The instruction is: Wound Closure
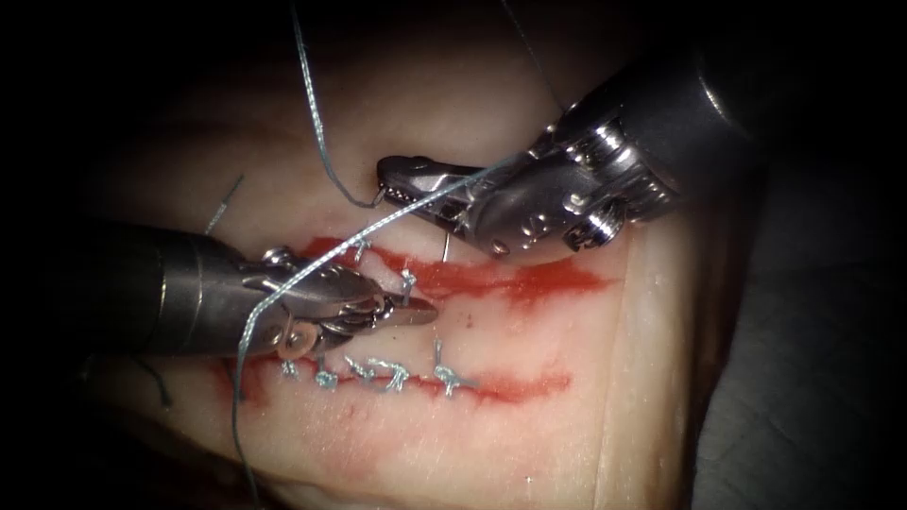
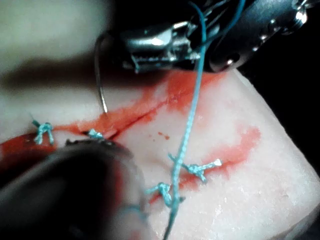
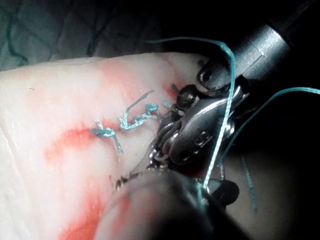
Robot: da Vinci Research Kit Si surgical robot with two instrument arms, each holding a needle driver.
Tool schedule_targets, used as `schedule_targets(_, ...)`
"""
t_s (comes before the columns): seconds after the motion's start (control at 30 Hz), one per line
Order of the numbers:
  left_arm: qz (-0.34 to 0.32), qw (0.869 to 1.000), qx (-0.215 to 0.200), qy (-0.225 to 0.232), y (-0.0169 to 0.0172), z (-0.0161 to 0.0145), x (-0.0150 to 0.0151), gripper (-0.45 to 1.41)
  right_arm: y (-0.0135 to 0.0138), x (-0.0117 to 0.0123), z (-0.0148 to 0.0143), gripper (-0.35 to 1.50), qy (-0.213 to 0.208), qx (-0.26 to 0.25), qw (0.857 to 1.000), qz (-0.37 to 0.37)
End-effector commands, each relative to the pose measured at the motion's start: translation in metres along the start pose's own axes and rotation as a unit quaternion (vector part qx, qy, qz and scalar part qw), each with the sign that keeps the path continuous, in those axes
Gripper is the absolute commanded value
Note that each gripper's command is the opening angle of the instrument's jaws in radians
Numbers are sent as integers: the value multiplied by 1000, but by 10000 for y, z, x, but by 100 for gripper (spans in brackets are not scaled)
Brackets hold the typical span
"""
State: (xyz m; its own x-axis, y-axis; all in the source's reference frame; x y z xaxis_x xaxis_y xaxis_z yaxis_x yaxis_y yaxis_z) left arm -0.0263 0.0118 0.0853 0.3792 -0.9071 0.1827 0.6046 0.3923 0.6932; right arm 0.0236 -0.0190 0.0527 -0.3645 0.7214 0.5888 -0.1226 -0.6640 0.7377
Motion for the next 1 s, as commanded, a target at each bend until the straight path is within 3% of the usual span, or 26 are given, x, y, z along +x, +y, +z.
schedule_targets(0.03,0,1000,0,0,1,7,-2,-45,5,-4,12,-35,-1,-6,1000,-5)
schedule_targets(0.2,1,1000,0,0,1,6,-1,-45,13,-9,16,-35,-2,-61,997,-51)
schedule_targets(0.57,1,1000,1,0,1,6,-1,-45,19,-12,20,-35,0,-84,994,-64)
schedule_targets(0.73,8,1000,-5,5,2,7,1,-45,10,-4,13,-35,11,0,999,42)
schedule_targets(1.0,13,1000,-12,10,2,11,5,-45,2,6,4,-35,25,36,996,84)
